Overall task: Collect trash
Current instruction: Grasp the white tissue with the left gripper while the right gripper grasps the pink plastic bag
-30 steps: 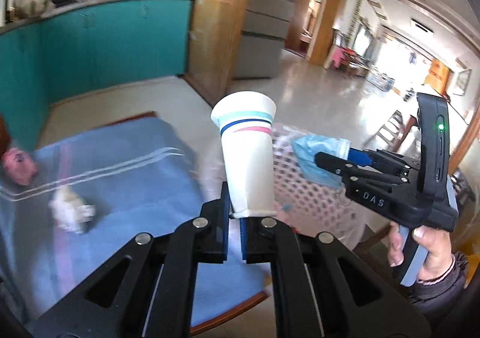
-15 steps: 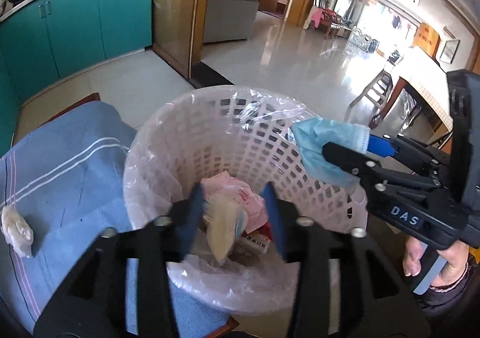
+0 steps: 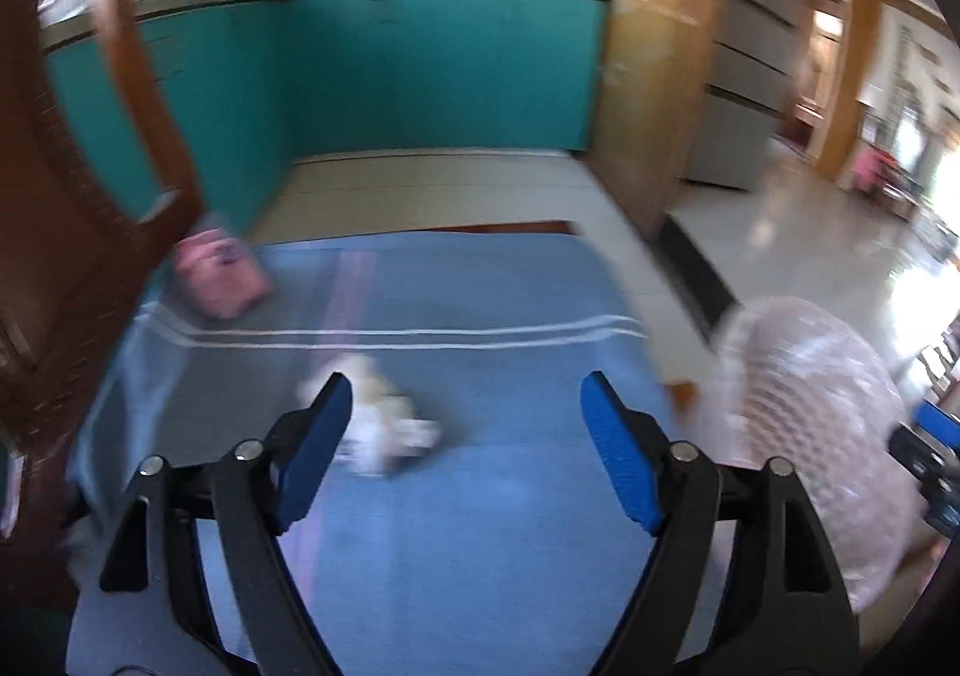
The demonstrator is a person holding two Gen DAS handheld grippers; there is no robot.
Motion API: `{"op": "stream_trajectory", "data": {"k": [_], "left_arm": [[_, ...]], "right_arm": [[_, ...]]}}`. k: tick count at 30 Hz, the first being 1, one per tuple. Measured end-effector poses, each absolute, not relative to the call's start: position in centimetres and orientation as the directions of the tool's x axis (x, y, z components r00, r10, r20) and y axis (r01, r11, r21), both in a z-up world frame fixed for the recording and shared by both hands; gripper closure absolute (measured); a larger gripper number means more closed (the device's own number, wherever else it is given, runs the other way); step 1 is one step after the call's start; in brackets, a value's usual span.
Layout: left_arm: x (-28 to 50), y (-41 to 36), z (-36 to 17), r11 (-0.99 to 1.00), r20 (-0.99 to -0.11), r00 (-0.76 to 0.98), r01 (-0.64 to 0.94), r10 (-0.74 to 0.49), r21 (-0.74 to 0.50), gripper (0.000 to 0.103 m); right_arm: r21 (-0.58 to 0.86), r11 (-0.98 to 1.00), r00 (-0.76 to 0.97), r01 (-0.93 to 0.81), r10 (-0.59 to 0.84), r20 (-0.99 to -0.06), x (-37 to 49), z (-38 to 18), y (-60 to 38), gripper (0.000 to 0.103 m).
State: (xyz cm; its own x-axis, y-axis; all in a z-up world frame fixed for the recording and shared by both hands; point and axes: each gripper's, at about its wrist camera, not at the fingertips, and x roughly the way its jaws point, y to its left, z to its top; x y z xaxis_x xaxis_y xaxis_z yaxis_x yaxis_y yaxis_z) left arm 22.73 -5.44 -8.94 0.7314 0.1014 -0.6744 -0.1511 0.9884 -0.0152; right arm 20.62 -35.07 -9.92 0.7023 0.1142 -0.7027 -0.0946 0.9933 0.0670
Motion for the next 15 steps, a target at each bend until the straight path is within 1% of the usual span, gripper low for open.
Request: {"op": "stream_trajectory", "data": {"k": [1, 4, 7, 12, 13, 15], "left_arm": [[22.8, -4.7, -9.2, 0.983, -0.672, 0.729, -0.182, 0.130, -0.008, 0.018], [23.5, -2.8, -10.2, 0.977, -0.691, 0.705, -0.212, 0.164, 0.015, 0.017], [24.7, -1.8, -11.5, 0.974, -0.720, 0.672, -0.225, 0.170, 0.021, 0.017], [26.0, -0.2, -13.5, 0.978, -0.755, 0.640, -0.208, 0.141, 0.006, 0.017], [26.2, -0.2, -14.0, 0.979, -0.759, 0.637, -0.202, 0.135, 0.005, 0.018], [26.6, -0.1, -14.6, 0.982, -0.766, 0.631, -0.187, 0.120, -0.001, 0.026]], "right_arm": [[0.064, 0.992, 0.700, -0.105, 0.119, -0.704, 20.7, -10.0, -34.6, 0.022], [0.058, 0.990, 0.691, -0.127, 0.131, -0.711, 21.0, -10.3, -33.2, 0.022], [0.056, 0.987, 0.683, -0.149, 0.144, -0.716, 21.4, -10.4, -32.0, 0.022], [0.040, 0.982, 0.683, -0.185, 0.158, -0.713, 21.9, -10.0, -30.0, 0.022], [0.038, 0.981, 0.682, -0.189, 0.159, -0.714, 22.0, -10.0, -29.7, 0.022], [0.032, 0.980, 0.681, -0.196, 0.159, -0.715, 22.3, -10.0, -29.1, 0.022]]}}
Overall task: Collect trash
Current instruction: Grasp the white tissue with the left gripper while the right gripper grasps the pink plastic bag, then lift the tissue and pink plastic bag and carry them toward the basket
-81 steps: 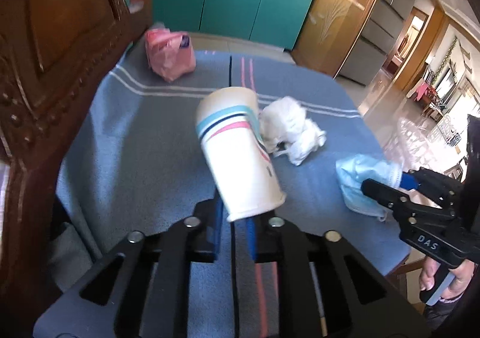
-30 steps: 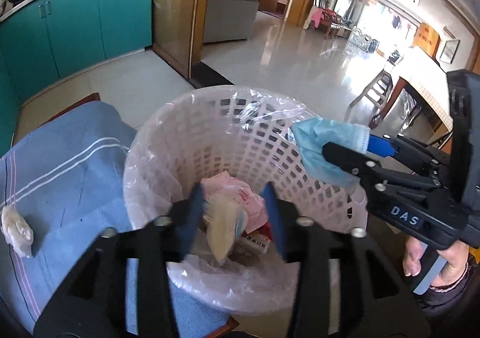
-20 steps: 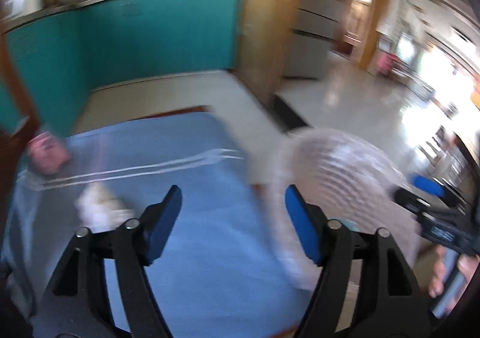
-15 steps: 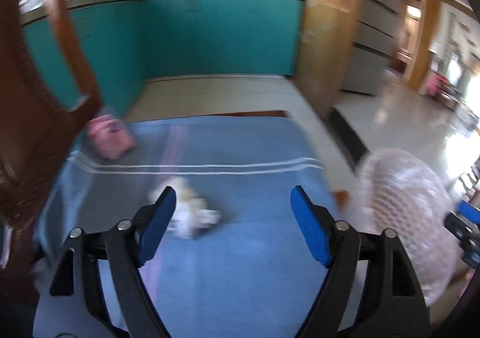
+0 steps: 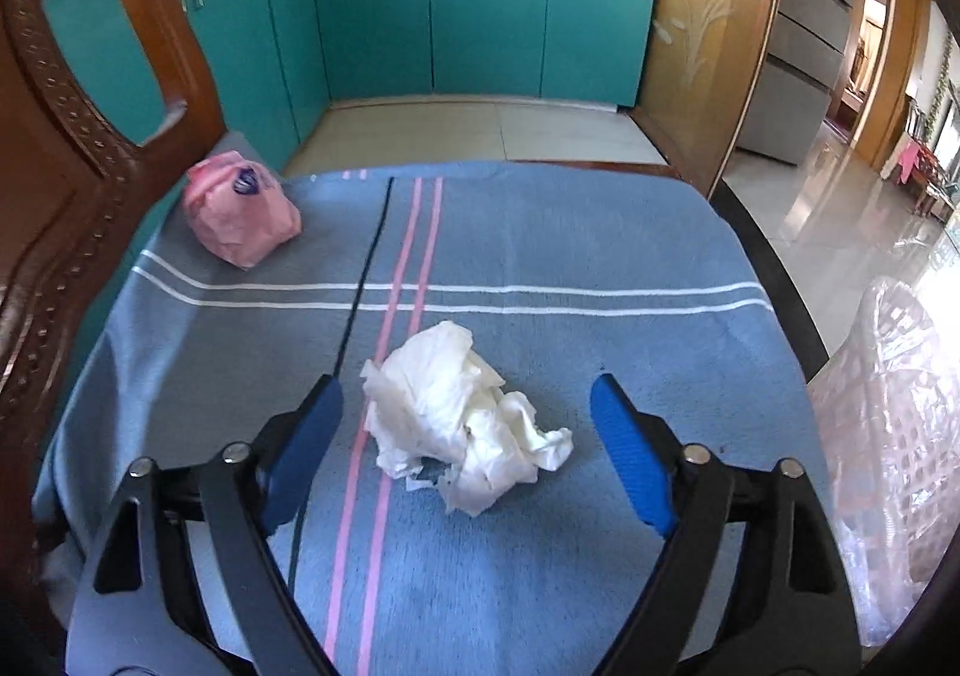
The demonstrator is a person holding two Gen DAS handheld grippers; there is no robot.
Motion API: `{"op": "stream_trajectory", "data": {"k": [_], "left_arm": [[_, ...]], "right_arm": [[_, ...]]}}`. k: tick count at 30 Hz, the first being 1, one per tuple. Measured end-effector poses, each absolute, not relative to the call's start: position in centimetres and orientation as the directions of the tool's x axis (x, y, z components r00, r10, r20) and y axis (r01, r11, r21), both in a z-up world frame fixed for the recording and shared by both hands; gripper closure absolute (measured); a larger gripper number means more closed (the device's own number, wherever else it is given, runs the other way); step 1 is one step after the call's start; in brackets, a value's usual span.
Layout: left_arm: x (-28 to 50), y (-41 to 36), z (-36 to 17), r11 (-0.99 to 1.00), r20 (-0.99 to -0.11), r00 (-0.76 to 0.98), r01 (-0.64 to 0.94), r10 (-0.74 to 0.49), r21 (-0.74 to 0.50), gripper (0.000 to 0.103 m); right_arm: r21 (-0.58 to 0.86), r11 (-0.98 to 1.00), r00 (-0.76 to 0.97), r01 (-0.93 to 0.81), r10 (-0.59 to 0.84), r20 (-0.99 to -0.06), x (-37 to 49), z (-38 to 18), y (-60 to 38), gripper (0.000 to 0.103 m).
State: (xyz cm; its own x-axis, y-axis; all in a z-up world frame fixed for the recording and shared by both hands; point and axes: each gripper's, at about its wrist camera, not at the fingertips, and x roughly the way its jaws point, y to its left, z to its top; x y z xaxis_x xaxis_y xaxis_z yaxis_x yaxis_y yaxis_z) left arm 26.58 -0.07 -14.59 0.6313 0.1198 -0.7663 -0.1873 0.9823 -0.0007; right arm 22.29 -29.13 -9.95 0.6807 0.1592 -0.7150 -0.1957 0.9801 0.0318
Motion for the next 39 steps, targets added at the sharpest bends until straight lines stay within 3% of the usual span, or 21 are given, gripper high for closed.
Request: {"op": "stream_trajectory", "data": {"k": [2, 5, 7, 16, 25, 31, 32, 34, 39], "left_arm": [[27.0, 0.2, -15.3, 0.985, -0.783, 0.614, -0.171, 0.099, -0.010, 0.051], [26.7, 1.1, -16.1, 0.985, -0.782, 0.615, -0.172, 0.103, -0.005, 0.069], [26.0, 1.8, -15.9, 0.985, -0.776, 0.625, -0.170, 0.082, -0.033, 0.073], [18.1, 5.8, -13.9, 0.965, -0.746, 0.654, -0.256, 0.128, -0.059, 0.074], [14.2, 8.3, -13.0, 0.960, -0.737, 0.658, -0.275, 0.151, -0.048, 0.074], [13.8, 8.4, -13.8, 0.966, -0.751, 0.649, -0.251, 0.118, -0.065, 0.073], [13.7, 8.4, -13.7, 0.966, -0.750, 0.651, -0.249, 0.116, -0.067, 0.073], [13.5, 8.3, -13.4, 0.966, -0.745, 0.656, -0.252, 0.121, -0.065, 0.073], [12.9, 8.2, -12.7, 0.964, -0.734, 0.666, -0.260, 0.134, -0.060, 0.073]], "right_arm": [[0.039, 0.978, 0.676, -0.207, 0.172, -0.717, 22.8, -9.8, -28.4, 0.022], [0.058, 0.972, 0.670, -0.227, 0.199, -0.715, 23.7, -9.4, -27.0, 0.022], [0.091, 0.962, 0.661, -0.256, 0.243, -0.709, 24.5, -8.8, -25.6, 0.022], [0.195, 0.798, 0.496, -0.570, 0.523, -0.693, 32.0, -8.7, -7.2, 0.017], [-0.098, 0.653, 0.493, -0.751, 0.456, -0.741, 35.0, -13.2, 10.6, 0.017], [-0.038, 0.642, 0.443, -0.766, 0.485, -0.754, 37.2, -15.2, 13.3, 0.017], [-0.029, 0.637, 0.437, -0.771, 0.494, -0.752, 37.5, -15.3, 13.5, 0.018], [-0.023, 0.631, 0.427, -0.776, 0.497, -0.755, 37.5, -15.5, 13.7, 0.041], [-0.017, 0.630, 0.420, -0.776, 0.496, -0.760, 36.8, -15.4, 13.4, 0.050]]}}
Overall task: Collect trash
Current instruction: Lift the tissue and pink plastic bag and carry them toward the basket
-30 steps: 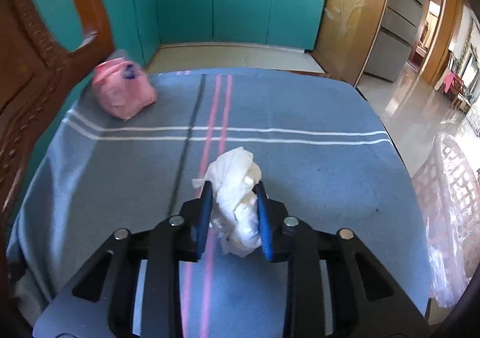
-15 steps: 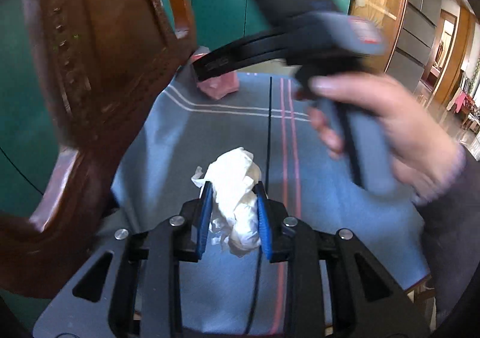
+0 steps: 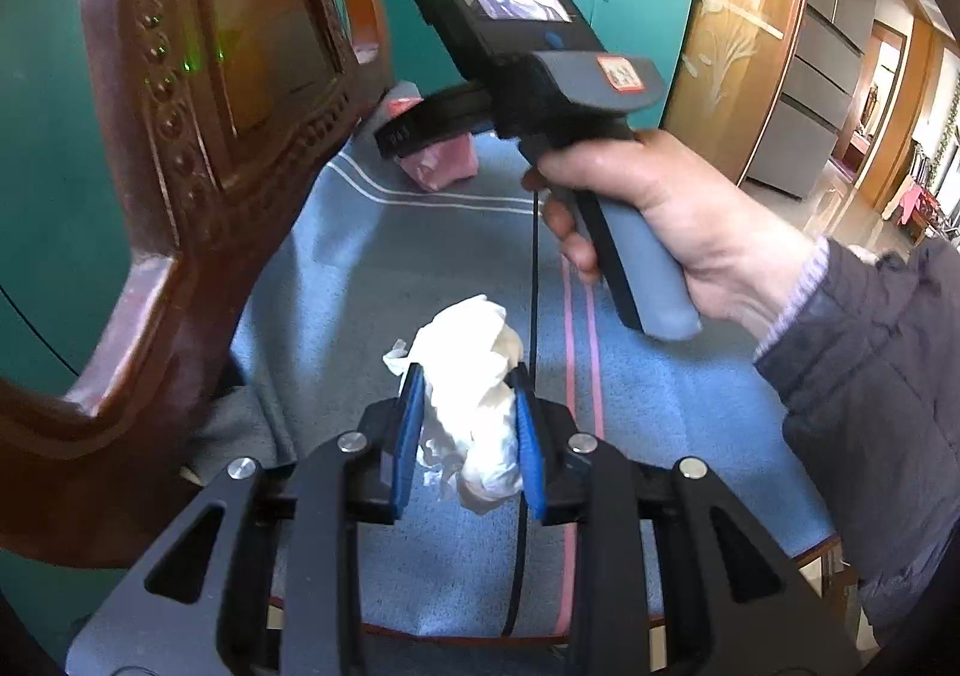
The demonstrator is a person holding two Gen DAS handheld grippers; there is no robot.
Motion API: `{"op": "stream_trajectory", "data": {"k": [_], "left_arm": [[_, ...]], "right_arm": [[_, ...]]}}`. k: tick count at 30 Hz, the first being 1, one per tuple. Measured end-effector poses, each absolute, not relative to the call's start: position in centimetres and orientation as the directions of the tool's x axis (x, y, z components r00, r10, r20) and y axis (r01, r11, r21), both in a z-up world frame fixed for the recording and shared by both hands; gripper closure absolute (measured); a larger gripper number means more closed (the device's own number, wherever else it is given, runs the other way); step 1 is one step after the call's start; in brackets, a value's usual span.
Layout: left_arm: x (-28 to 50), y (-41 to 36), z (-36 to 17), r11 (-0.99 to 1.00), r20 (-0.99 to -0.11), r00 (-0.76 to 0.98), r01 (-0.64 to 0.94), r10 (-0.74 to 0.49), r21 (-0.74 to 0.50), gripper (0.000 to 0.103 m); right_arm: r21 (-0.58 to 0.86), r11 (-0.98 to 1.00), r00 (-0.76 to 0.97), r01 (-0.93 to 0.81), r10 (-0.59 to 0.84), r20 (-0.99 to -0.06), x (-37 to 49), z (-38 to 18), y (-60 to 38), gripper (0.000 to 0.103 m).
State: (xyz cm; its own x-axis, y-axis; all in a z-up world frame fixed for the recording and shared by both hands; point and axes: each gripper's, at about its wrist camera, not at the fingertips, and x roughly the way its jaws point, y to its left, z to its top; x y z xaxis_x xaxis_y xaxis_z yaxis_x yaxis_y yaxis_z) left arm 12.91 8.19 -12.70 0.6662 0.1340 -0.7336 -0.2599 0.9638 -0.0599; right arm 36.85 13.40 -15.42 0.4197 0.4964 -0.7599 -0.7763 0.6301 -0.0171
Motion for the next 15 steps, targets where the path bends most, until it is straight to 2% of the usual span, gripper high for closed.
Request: {"op": "stream_trajectory", "data": {"k": [15], "left_arm": [[10.0, 5.8, -9.7, 0.958, -0.694, 0.694, -0.285, 0.190, -0.023, 0.073]], "right_arm": [[0.098, 0.747, 0.473, -0.658, 0.512, -0.717, 27.4, -9.4, -2.1, 0.050]]}}
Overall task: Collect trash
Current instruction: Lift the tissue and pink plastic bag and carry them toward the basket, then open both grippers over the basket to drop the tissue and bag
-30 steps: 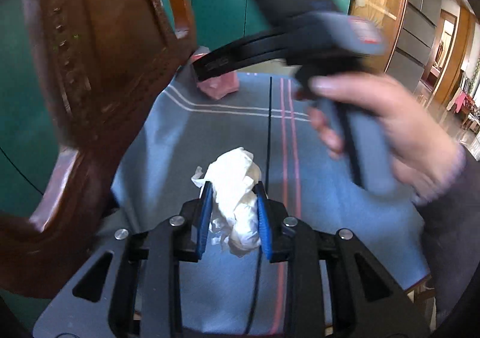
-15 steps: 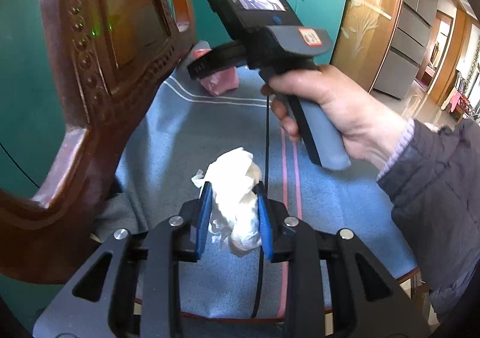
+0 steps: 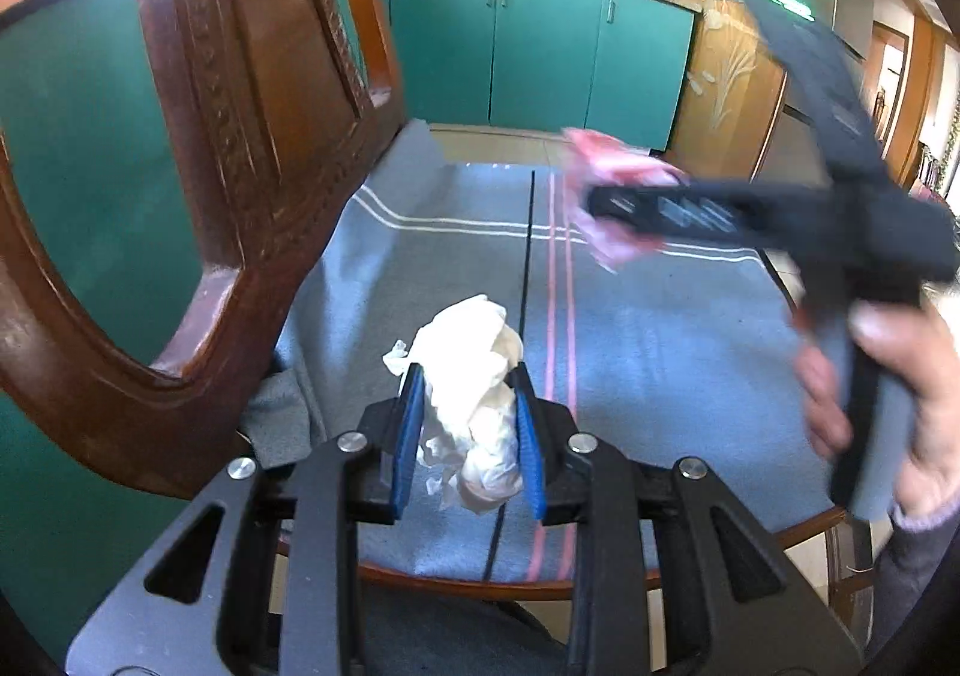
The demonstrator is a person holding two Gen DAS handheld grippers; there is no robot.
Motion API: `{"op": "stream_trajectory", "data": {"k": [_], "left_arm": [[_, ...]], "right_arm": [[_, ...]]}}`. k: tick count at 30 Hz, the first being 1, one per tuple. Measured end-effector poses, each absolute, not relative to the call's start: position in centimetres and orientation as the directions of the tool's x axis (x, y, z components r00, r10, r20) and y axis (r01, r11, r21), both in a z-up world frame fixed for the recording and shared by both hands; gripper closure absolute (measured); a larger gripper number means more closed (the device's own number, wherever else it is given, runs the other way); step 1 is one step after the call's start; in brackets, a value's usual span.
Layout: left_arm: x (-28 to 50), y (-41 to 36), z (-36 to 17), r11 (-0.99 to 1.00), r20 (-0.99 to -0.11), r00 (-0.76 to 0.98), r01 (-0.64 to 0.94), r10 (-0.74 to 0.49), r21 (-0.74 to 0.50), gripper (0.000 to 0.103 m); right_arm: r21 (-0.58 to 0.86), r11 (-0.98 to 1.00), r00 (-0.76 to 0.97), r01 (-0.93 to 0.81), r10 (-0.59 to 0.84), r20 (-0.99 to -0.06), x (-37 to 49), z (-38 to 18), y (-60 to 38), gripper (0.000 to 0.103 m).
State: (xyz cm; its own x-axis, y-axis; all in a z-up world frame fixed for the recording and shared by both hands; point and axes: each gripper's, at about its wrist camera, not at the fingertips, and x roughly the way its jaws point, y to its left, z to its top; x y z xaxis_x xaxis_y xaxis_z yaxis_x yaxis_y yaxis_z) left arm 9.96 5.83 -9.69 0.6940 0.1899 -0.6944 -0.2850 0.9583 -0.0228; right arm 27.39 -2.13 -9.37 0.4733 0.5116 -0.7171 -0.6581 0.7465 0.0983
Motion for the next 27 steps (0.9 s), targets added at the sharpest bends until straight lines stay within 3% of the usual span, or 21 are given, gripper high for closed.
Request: {"op": "stream_trajectory", "data": {"k": [8, 16, 27], "left_arm": [[10.2, 3.0, -7.4, 0.974, -0.653, 0.739, -0.228, 0.164, -0.014, 0.073], [11.3, -3.1, -6.1, 0.995, -0.635, 0.769, -0.103, 0.072, -0.012, 0.073], [15.3, -12.2, -5.4, 0.978, -0.643, 0.738, 0.167, -0.206, -0.122, 0.073]], "right_arm": [[0.105, 0.803, 0.582, -0.586, 0.508, -0.635, 22.6, -6.0, -13.3, 0.050], [0.070, 0.895, 0.729, -0.440, 0.401, -0.555, 19.4, -4.0, -22.9, 0.050], [0.113, 0.974, 0.787, -0.197, 0.226, -0.574, 17.7, -5.7, -34.6, 0.050]]}}
